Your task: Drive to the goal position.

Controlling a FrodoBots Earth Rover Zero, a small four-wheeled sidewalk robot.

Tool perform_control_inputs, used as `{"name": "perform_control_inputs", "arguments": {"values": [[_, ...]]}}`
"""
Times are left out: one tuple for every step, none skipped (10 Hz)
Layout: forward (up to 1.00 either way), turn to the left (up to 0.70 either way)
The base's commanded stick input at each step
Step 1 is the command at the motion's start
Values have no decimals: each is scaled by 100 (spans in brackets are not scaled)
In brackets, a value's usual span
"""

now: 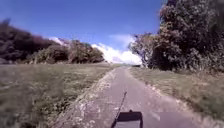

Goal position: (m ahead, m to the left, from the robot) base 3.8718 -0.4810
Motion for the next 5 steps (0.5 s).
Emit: {"name": "perform_control_inputs", "arguments": {"values": [[100, -19], [100, -40], [100, -40], [100, -39], [100, -33]]}}
